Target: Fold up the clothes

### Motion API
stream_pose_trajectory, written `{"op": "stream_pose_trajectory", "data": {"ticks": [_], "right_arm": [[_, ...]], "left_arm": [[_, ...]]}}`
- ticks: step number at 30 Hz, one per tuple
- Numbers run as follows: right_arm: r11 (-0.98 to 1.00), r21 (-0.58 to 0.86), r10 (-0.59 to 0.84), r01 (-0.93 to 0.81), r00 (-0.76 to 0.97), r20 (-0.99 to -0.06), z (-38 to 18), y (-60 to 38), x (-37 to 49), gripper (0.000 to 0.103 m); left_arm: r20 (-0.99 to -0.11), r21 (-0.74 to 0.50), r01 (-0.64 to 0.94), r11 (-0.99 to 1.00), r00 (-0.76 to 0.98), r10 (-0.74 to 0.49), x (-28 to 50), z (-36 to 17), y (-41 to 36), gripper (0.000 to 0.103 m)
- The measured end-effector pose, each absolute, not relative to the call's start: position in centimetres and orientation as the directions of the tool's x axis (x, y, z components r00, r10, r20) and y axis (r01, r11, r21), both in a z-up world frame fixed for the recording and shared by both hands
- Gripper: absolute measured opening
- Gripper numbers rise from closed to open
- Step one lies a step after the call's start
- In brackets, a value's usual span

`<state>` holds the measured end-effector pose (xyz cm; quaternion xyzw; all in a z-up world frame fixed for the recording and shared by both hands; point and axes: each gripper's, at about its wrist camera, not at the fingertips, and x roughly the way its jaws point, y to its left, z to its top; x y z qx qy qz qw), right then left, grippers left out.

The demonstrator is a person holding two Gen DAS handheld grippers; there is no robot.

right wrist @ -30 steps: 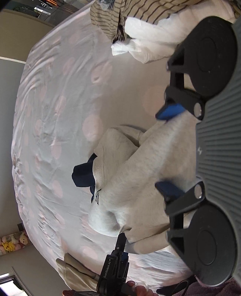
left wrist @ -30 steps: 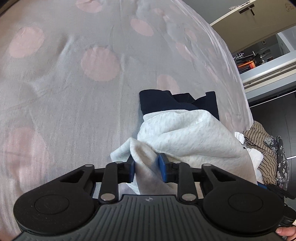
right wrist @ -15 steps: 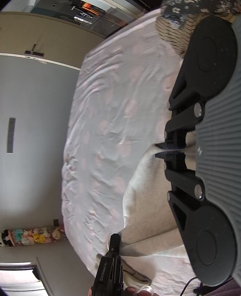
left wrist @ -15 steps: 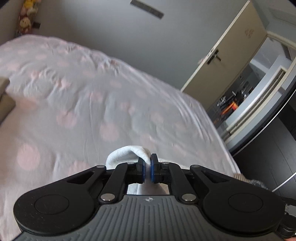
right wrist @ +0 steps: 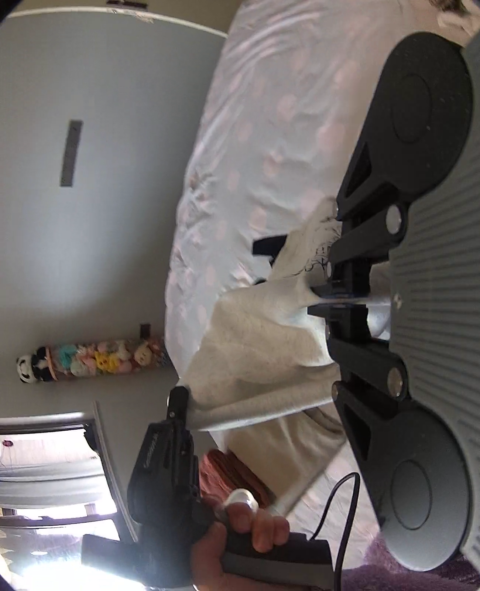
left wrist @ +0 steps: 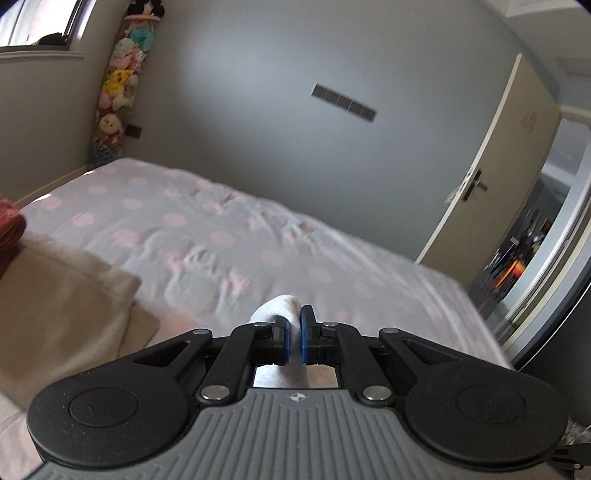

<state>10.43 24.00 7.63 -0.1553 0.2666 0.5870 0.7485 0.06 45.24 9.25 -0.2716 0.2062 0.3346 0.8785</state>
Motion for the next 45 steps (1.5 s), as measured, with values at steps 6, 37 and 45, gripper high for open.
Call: {"op": "stream_pose_trajectory", "data": {"ticks": [6,37,45], "right_arm": [[0.181,0.176,0.732,-0.968,0.013,-0.681,0.0,27.1,4.9,0.003],[0.479,0.042,0.591,-0.877,0.286,-0.754,-1.6,23.1,21.7,0.048],[0.453,-0.161,0.477,-0.877,0.390,-0.787,-6.2,27.4,26.1,0.066]], "left_arm": [[-0.752,-0.212,-0.799,0.563,0.501,0.428,-4.5,0.2,47.5,0.004],[-0.904,-0.185,-0.849,0.495,0.344,0.252,-7.2,-9.2,51.5,0.048],[-0.924,-0.282,-0.854,0.437,0.365,0.117,-7.7,-11.3,51.3,0.048]]}}
